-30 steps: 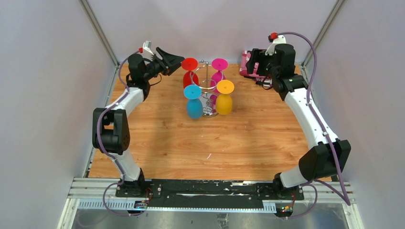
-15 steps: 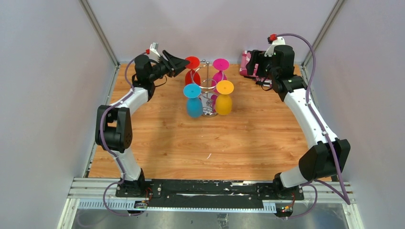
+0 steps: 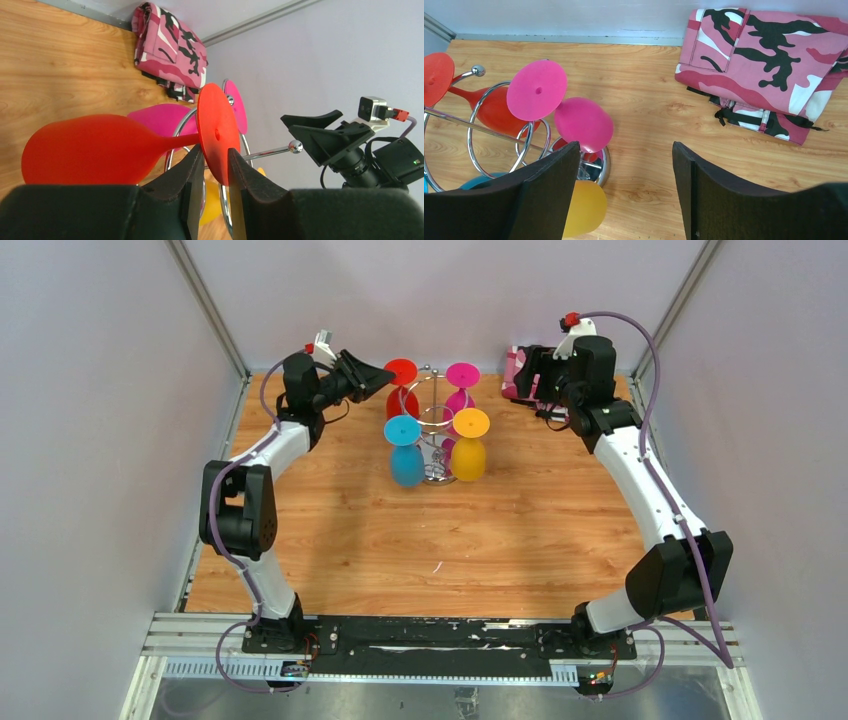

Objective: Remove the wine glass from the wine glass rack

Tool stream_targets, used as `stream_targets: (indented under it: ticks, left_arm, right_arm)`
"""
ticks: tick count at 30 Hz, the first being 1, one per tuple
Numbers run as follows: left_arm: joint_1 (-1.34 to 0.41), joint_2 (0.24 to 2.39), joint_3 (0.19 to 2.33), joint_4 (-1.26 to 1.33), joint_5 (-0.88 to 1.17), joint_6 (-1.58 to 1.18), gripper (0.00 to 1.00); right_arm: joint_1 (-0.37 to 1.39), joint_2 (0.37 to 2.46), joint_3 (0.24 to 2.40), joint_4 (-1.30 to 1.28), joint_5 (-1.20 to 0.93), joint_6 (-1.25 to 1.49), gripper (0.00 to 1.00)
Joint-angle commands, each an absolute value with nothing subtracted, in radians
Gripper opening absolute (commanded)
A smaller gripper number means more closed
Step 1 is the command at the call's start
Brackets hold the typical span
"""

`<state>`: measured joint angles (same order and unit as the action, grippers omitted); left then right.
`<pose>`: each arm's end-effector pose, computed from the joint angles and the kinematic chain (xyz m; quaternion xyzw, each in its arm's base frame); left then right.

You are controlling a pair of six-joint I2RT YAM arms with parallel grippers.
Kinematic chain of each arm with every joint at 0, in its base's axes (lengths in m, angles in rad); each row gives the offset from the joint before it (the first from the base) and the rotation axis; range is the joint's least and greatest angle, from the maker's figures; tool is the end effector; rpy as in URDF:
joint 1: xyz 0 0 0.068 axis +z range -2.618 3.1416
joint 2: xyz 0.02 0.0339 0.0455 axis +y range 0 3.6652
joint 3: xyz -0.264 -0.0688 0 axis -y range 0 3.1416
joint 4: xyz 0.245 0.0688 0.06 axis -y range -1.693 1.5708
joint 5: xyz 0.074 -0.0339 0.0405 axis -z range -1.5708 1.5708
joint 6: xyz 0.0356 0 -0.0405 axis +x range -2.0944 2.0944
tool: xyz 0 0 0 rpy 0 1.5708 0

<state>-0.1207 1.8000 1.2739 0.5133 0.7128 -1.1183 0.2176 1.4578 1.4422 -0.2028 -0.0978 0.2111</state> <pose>0.4170 -0.0740 0.2982 -0.1038 0.7029 -0.5844 0.3919 0.3341 0.0774 0.4083 -0.0331 0.7789 0.1702 0.6027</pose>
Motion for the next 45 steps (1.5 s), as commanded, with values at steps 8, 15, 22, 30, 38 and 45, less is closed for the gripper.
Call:
stream_targets:
  ticks: [8,15,22,30,38,45]
  left_arm:
    - [-0.074,1.777,1.319,0.465,0.711,-1.072,0.2]
    - [-0.071,1.778,1.362,0.465,0.723,-1.09,0.16]
    - [-0.071,1.792,1.386,0.465,0.732,-1.1,0.03]
    - [-0.071,1.799,1.365,0.465,0.722,-1.104,0.0]
    - [-0.049,1.777,1.352,0.465,0.66,-1.111,0.0]
    - [-0.032,1.781,1.414,0.423,0.636,-1.081,0.0]
  right_arm:
    - [0.201,1.464,1.424,-0.176,-0.13,0.234,0.72]
    - [0.201,1.468,1.419,-0.165,-0.143,0.25,0.71]
    - [0.201,1.465,1.41,-0.155,-0.141,0.253,0.7]
    - [0.201,1.471,1.402,-0.146,-0.143,0.255,0.7]
    - [0.201,1.488,1.398,-0.138,-0.18,0.268,0.68]
    - [0.201,1.489,1.394,-0.131,-0.192,0.269,0.68]
